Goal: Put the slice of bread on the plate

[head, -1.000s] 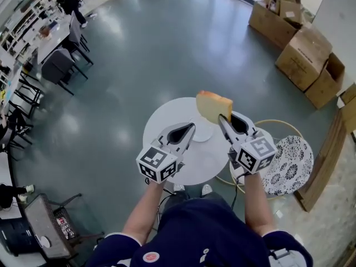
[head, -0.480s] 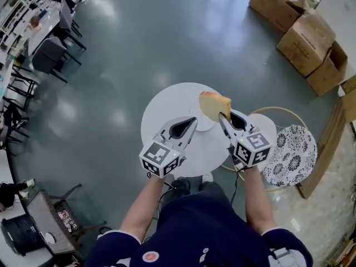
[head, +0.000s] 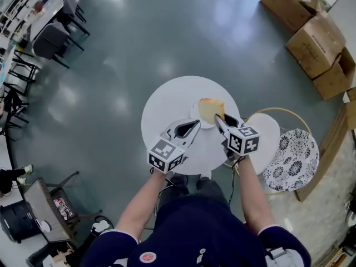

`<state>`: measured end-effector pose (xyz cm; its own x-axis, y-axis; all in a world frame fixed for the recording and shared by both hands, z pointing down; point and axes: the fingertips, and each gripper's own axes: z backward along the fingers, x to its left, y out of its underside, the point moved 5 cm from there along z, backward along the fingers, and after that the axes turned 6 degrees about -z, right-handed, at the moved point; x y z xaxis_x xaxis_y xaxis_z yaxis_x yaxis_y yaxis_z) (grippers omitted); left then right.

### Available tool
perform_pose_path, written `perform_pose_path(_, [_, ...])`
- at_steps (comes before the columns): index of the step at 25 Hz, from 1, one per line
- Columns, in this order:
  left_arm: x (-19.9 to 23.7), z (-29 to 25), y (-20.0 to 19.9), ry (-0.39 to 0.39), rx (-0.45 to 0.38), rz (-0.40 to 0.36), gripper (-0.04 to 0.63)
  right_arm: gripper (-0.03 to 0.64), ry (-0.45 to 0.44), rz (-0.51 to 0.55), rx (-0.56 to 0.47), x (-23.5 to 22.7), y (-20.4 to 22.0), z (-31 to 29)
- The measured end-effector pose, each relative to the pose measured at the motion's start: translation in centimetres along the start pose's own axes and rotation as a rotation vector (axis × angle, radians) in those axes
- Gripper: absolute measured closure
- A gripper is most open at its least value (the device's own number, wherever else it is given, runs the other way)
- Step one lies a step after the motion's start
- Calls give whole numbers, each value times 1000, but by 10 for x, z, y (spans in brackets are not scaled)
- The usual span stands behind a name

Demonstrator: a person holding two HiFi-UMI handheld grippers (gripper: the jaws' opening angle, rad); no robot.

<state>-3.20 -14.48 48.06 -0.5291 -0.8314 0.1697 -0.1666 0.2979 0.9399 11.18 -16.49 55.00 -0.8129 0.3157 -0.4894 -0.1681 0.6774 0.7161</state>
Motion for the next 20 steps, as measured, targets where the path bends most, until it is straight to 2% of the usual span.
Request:
perform_pose_path(6, [9, -8, 22, -17, 36, 43, 590, 526, -43, -96, 70, -14, 24, -34])
perform_pose_path(14, [11, -14, 39, -45, 69, 82, 589, 526, -133, -234, 101, -32, 34, -58])
perform_pose_path(20, [14, -20, 42, -59, 80, 92, 590, 525, -99, -227, 139, -48, 39, -62])
